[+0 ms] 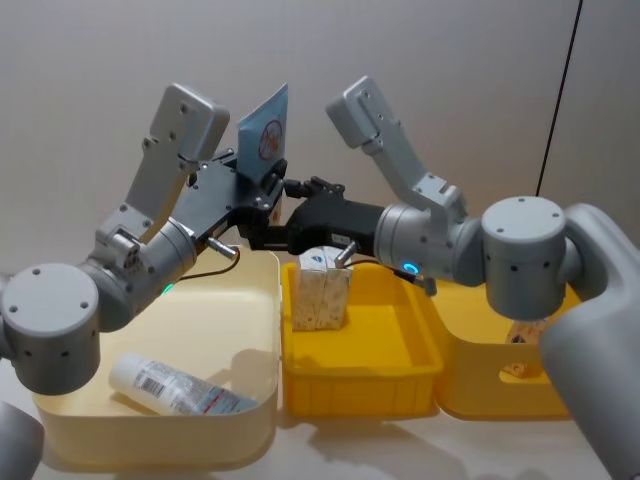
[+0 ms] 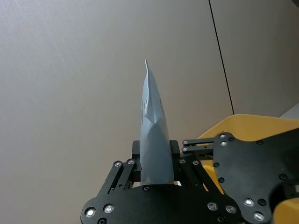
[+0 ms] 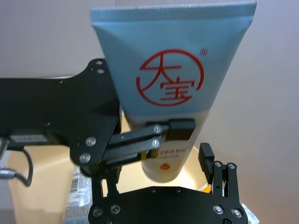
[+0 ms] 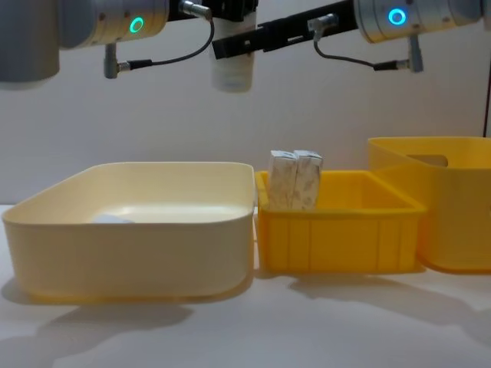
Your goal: Bimanual collaborative sorting of washing and personal care products
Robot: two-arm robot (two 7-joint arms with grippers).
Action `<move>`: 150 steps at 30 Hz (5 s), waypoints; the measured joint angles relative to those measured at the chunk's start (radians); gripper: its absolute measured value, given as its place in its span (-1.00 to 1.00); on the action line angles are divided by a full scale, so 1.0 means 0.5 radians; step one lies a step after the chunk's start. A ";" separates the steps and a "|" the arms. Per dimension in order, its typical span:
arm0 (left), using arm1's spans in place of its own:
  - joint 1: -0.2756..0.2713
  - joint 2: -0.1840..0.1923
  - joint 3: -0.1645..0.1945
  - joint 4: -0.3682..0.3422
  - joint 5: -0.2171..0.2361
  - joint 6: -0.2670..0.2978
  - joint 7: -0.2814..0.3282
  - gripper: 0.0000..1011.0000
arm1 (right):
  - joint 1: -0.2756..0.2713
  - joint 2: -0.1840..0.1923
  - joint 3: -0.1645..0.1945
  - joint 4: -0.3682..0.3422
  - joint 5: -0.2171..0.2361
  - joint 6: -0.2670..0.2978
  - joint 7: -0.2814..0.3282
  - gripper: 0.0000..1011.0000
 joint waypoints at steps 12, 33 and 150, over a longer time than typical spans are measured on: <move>0.044 0.005 -0.012 -0.065 0.007 0.028 0.005 -0.34 | 0.077 -0.067 -0.060 0.116 -0.048 -0.062 -0.082 0.98; 0.085 0.018 -0.029 -0.124 0.013 0.048 0.019 -0.34 | 0.142 -0.140 -0.125 0.243 -0.058 -0.058 -0.102 0.36; 0.094 0.018 -0.032 -0.137 0.013 0.052 0.020 0.98 | -0.082 0.361 0.184 -0.285 -0.435 1.212 -0.814 0.15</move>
